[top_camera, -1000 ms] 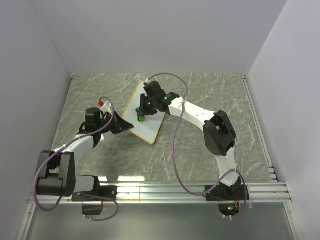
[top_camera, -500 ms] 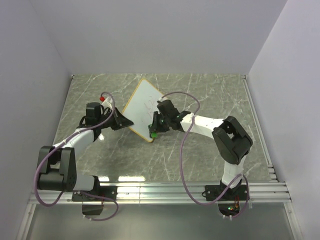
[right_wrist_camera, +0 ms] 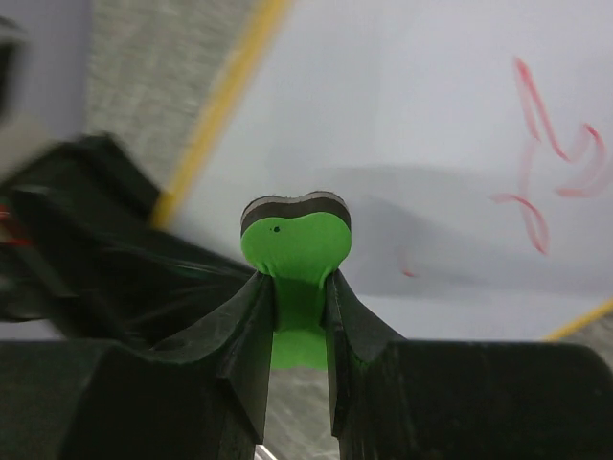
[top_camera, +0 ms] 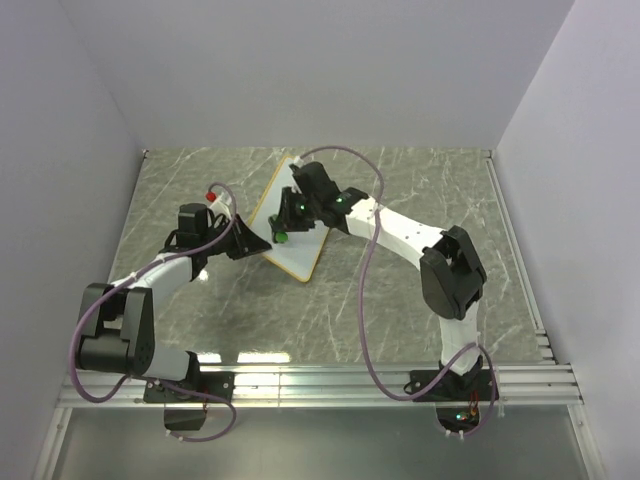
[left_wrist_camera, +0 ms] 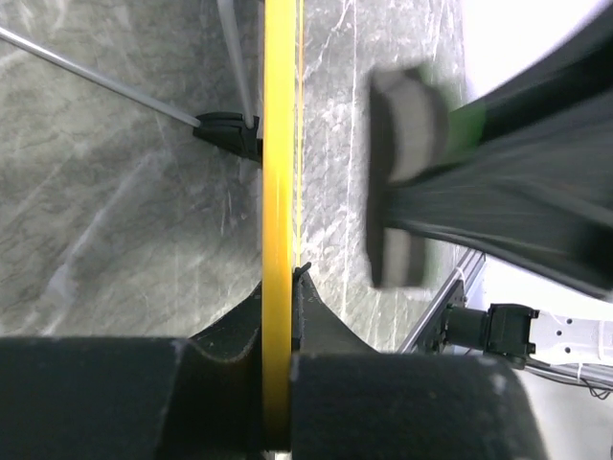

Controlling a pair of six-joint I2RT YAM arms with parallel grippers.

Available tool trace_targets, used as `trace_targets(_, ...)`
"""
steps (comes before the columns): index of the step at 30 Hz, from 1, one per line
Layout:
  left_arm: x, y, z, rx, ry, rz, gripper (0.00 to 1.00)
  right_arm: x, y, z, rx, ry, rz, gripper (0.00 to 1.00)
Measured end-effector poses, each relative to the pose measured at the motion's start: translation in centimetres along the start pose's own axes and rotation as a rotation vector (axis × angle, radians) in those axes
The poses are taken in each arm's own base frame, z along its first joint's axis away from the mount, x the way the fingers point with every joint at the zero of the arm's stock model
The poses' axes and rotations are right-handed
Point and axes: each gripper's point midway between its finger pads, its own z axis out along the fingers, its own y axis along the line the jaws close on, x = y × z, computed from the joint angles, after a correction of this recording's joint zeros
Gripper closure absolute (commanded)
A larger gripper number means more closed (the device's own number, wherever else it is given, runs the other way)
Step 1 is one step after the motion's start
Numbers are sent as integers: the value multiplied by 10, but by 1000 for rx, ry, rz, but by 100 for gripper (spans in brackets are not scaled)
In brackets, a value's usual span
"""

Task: Erase the whiteboard

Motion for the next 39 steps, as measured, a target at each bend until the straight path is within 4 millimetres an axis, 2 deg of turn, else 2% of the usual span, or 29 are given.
trace_targets(4,4,-1,4,-1,10,-3,100,-21,32,-4,-57,-33,-44,100)
trace_targets(6,3,-1,4,-4,11,-3,100,-21,36,-1,-59,-24,-57,100)
trace_targets(8,3,-2,4,-7,13,-4,100,-14,30,5,-43,3,-61,100)
trace_targets(12,3,-1,4,-17,17,-9,100,7,0,19,9,63,-34,100)
trace_targets(15,4,-1,4,-16,19,-9,100,11,-21,15,20,65,7,100)
trace_targets(20,4,-1,4,-18,21,-10,100,24,-73,14,67,80,124,100)
trace_targets(23,4,-1,4,-18,22,-4,100,25,-90,15,81,85,184,100)
trace_targets(27,1,2,4,-38,13,18,100,19,-86,23,77,97,203,100)
trace_targets(31,-9,7,3,-72,-13,26,100,1,-78,38,73,100,211,100)
trace_targets(34,-5,10,2,-96,4,-5,100,-12,-68,45,55,78,208,100)
trace_targets(39,6,11,4,-93,47,-42,100,-8,-45,44,28,72,201,100)
